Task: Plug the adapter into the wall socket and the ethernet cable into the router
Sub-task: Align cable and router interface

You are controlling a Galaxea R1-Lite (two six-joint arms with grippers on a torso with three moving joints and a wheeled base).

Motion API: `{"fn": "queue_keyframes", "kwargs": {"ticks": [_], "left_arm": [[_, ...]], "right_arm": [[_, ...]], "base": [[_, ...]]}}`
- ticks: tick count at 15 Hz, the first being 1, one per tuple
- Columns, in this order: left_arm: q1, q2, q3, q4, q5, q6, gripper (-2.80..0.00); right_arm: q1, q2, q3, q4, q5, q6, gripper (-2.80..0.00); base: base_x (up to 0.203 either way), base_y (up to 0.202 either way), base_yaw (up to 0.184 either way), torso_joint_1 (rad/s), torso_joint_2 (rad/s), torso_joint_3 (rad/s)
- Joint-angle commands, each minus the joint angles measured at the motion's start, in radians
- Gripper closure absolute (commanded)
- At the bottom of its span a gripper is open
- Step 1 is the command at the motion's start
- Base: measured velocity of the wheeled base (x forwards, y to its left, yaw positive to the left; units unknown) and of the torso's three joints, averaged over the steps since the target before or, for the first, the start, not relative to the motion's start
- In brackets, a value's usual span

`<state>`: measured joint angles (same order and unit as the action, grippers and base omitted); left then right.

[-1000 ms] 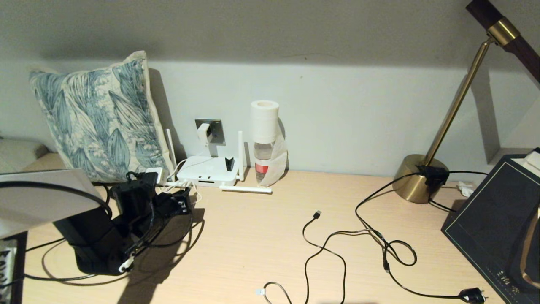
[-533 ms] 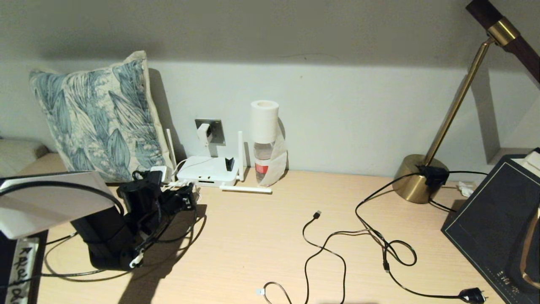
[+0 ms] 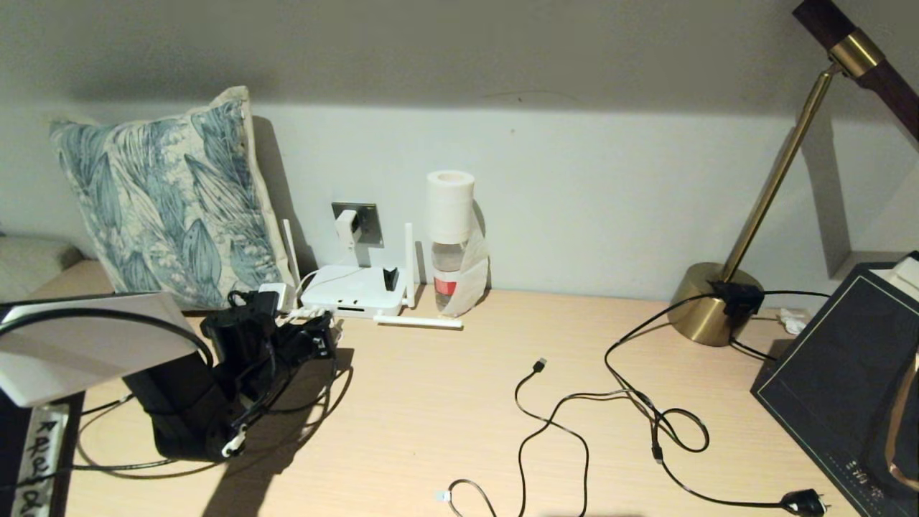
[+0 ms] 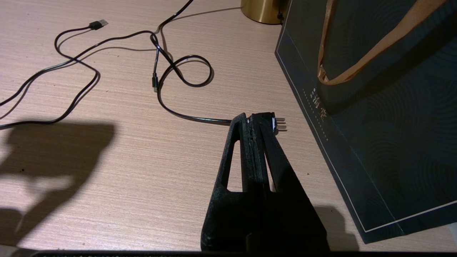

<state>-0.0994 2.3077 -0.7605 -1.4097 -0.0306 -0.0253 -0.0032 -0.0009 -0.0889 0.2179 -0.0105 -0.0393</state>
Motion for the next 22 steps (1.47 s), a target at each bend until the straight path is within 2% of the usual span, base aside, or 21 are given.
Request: {"fn": "queue_keyframes", "kwargs": {"ticks": [1,8,16,18,22], "left_arm": [[0.000,0.002,0.023,-0.049,0.001,0.002,0.00],[-0.006,-0.005,0.079,-0.120,-0.002,0.001,0.00],[-0.005,0.035,0.035,-0.120,-0.006,-0.002,0.00],[0.001,0.039,0.033,-0.120,-0.035,-0.001,0.00],[0.004,0.045,0.027,-0.120,-0.041,-0.001,0.00]], "right_arm": [[0.000,0.002,0.000,0.000,0.000,0.000,0.00],[0.000,0.001,0.000,0.000,0.000,-0.001,0.00],[0.000,0.001,0.000,0.001,0.000,-0.001,0.00],[0.000,0.002,0.000,0.001,0.000,0.000,0.00],[0.000,0.002,0.000,0.001,0.000,-0.001,0.00]], "base": [[0.000,0.000,0.000,0.000,0.00,0.000],[0.000,0.000,0.000,0.000,0.00,0.000],[0.000,0.000,0.000,0.000,0.00,0.000],[0.000,0.000,0.000,0.000,0.00,0.000],[0.000,0.000,0.000,0.000,0.00,0.000]]}}
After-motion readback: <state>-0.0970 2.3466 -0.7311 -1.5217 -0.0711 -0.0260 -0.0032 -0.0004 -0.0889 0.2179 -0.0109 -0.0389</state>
